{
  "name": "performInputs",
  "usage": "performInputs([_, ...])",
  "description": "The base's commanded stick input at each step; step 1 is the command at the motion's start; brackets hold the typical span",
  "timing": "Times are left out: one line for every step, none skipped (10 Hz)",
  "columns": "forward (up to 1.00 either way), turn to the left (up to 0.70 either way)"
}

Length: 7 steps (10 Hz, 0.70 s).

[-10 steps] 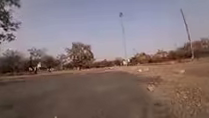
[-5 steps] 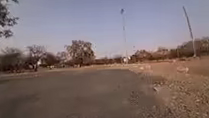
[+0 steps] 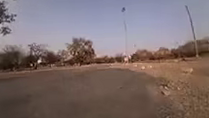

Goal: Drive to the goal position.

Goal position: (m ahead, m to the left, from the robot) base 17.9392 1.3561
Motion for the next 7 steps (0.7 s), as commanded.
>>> performInputs([0.7, 0.0])
performInputs([0.7, 0.0])
performInputs([0.7, 0.0])
performInputs([0.7, 0.0])
performInputs([0.7, 0.0])
performInputs([0.7, 0.0])
performInputs([0.7, 0.0])
